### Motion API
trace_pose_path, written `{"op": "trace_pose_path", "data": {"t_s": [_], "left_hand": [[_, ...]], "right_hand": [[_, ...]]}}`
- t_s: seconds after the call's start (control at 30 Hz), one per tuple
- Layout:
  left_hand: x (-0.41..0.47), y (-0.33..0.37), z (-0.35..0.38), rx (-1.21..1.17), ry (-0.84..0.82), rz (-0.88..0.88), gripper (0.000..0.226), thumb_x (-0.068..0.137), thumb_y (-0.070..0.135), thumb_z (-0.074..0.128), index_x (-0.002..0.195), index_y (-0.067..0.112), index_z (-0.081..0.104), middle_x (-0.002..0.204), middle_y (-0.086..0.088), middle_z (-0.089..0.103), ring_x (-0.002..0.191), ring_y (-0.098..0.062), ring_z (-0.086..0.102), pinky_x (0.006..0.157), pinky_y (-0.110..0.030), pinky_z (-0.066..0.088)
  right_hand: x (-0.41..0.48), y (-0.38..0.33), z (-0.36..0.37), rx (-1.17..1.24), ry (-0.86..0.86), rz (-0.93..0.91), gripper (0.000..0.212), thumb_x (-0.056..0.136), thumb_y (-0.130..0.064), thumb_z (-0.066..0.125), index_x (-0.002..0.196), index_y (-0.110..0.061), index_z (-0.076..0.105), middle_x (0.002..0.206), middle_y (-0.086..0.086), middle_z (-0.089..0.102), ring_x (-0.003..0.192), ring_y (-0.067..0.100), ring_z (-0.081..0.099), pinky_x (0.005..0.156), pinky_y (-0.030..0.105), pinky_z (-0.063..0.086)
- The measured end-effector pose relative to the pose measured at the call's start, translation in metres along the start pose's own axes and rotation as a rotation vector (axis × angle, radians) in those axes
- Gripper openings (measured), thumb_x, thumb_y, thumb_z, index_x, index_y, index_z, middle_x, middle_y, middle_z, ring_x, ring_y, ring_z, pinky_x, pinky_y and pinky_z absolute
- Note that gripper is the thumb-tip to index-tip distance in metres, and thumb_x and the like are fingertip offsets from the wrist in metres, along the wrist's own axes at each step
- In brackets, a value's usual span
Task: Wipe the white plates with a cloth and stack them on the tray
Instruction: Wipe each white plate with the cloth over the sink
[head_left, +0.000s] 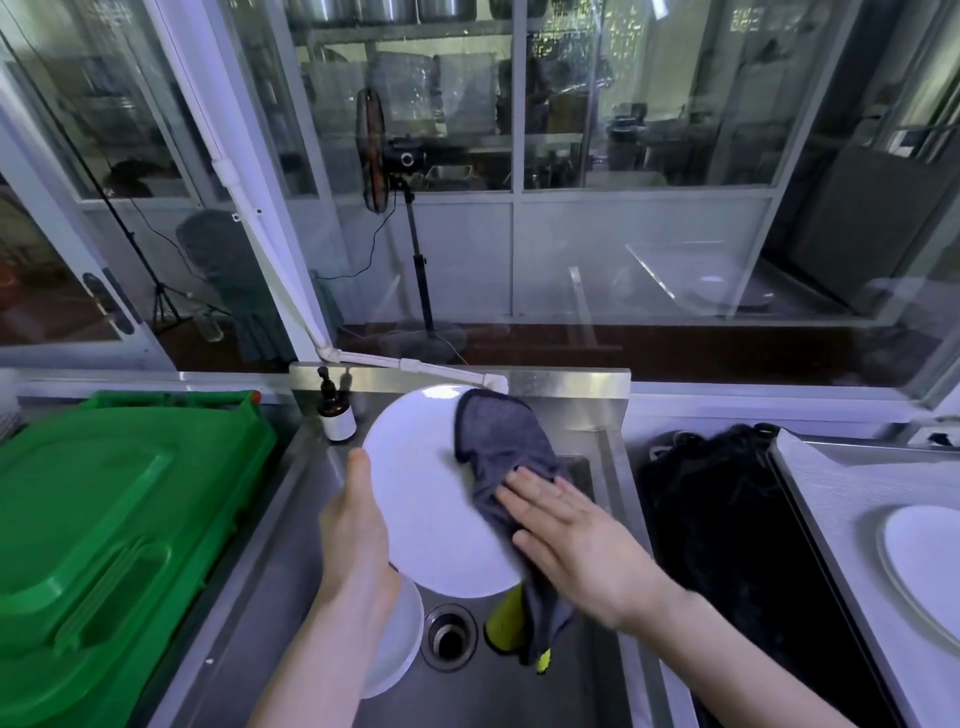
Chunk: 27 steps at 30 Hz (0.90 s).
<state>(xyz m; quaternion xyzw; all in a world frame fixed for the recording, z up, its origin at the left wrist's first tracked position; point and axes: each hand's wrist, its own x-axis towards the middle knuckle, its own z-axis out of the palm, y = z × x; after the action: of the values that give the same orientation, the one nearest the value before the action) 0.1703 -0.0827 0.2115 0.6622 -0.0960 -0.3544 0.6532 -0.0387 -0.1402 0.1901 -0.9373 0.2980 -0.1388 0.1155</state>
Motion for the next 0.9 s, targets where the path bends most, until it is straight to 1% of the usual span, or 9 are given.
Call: {"op": "trace_pose_path", "data": {"t_s": [0.07, 0.17, 0.27, 0.37, 0.47, 0.53, 0.63, 0.77, 0.9], "left_hand": [[0.001, -0.002, -0.001, 0.012, 0.005, 0.025, 0.037, 0.099, 0.050, 0.050, 0.086, 0.017, 0.063, 0.070, 0.007, 0.072, 0.054, -0.007, 0.065, 0.046, -0.017, 0.047], [-0.002, -0.003, 0.008, -0.050, 0.010, -0.022, 0.039, 0.097, 0.052, 0.052, 0.090, 0.016, 0.065, 0.089, -0.002, 0.071, 0.072, -0.017, 0.067, 0.061, -0.026, 0.051], [-0.005, -0.009, 0.018, -0.117, -0.031, -0.066, 0.047, 0.096, 0.057, 0.053, 0.088, 0.013, 0.067, 0.078, 0.000, 0.074, 0.068, -0.019, 0.070, 0.062, -0.029, 0.049], [-0.009, -0.010, 0.023, -0.063, -0.085, -0.007, 0.048, 0.102, 0.058, 0.042, 0.100, 0.015, 0.065, 0.088, 0.001, 0.067, 0.078, -0.018, 0.063, 0.070, -0.032, 0.050], [-0.017, -0.008, 0.026, -0.093, -0.024, 0.009, 0.038, 0.100, 0.054, 0.050, 0.115, 0.020, 0.061, 0.100, 0.007, 0.065, 0.091, -0.017, 0.062, 0.086, -0.038, 0.050], [-0.022, -0.007, 0.024, -0.132, 0.005, -0.040, 0.039, 0.097, 0.054, 0.055, 0.105, 0.016, 0.062, 0.097, 0.008, 0.069, 0.093, -0.020, 0.066, 0.083, -0.037, 0.054], [-0.013, -0.002, 0.013, -0.148, 0.050, -0.005, 0.040, 0.091, 0.059, 0.056, 0.089, 0.021, 0.068, 0.074, 0.010, 0.076, 0.076, -0.019, 0.070, 0.059, -0.027, 0.053], [0.001, 0.001, 0.008, -0.157, 0.108, 0.017, 0.042, 0.086, 0.062, 0.058, 0.087, 0.021, 0.069, 0.079, 0.007, 0.076, 0.081, -0.024, 0.071, 0.070, -0.034, 0.054], [-0.002, -0.011, 0.020, -0.148, 0.061, -0.030, 0.044, 0.096, 0.057, 0.054, 0.088, 0.016, 0.066, 0.089, -0.002, 0.077, 0.085, -0.022, 0.072, 0.078, -0.035, 0.056]], "right_hand": [[0.000, 0.001, -0.002, -0.042, 0.004, -0.005, 0.048, 0.106, -0.036, 0.031, 0.153, -0.027, 0.025, 0.159, -0.013, 0.013, 0.149, 0.006, -0.001, 0.123, 0.033, 0.004], [-0.002, -0.024, 0.009, 0.020, 0.002, -0.183, 0.048, 0.104, -0.038, 0.029, 0.151, -0.027, 0.033, 0.159, -0.011, 0.024, 0.149, 0.006, 0.010, 0.123, 0.035, 0.004], [0.016, -0.044, 0.018, 0.209, -0.021, -0.262, 0.046, 0.105, -0.031, 0.035, 0.149, -0.021, 0.039, 0.159, -0.011, 0.026, 0.149, 0.001, 0.009, 0.122, 0.027, 0.003], [0.049, -0.041, 0.015, 0.188, 0.114, -0.191, 0.046, 0.103, -0.024, 0.043, 0.148, -0.013, 0.041, 0.159, 0.000, 0.029, 0.150, 0.011, 0.015, 0.122, 0.029, 0.009], [0.081, -0.026, 0.005, 0.202, 0.206, -0.014, 0.050, 0.102, -0.021, 0.048, 0.148, -0.007, 0.037, 0.159, 0.009, 0.027, 0.150, 0.020, 0.018, 0.122, 0.028, 0.008], [0.090, -0.009, -0.002, 0.180, 0.239, 0.099, 0.054, 0.103, -0.025, 0.047, 0.151, -0.008, 0.031, 0.161, 0.008, 0.020, 0.151, 0.019, 0.012, 0.119, 0.018, -0.003], [0.072, 0.012, -0.001, 0.072, 0.217, 0.169, 0.059, 0.104, -0.035, 0.041, 0.155, -0.014, 0.021, 0.164, 0.001, 0.009, 0.151, 0.011, -0.004, 0.118, 0.020, -0.009], [0.020, -0.006, 0.021, 0.023, 0.043, -0.004, 0.057, 0.102, -0.040, 0.032, 0.154, -0.019, 0.025, 0.162, -0.005, 0.011, 0.150, 0.011, -0.007, 0.123, 0.040, -0.001], [0.018, -0.038, 0.034, 0.116, -0.021, -0.178, 0.054, 0.102, -0.041, 0.027, 0.154, -0.025, 0.027, 0.162, -0.013, 0.011, 0.150, 0.005, -0.003, 0.121, 0.032, -0.007]]}}
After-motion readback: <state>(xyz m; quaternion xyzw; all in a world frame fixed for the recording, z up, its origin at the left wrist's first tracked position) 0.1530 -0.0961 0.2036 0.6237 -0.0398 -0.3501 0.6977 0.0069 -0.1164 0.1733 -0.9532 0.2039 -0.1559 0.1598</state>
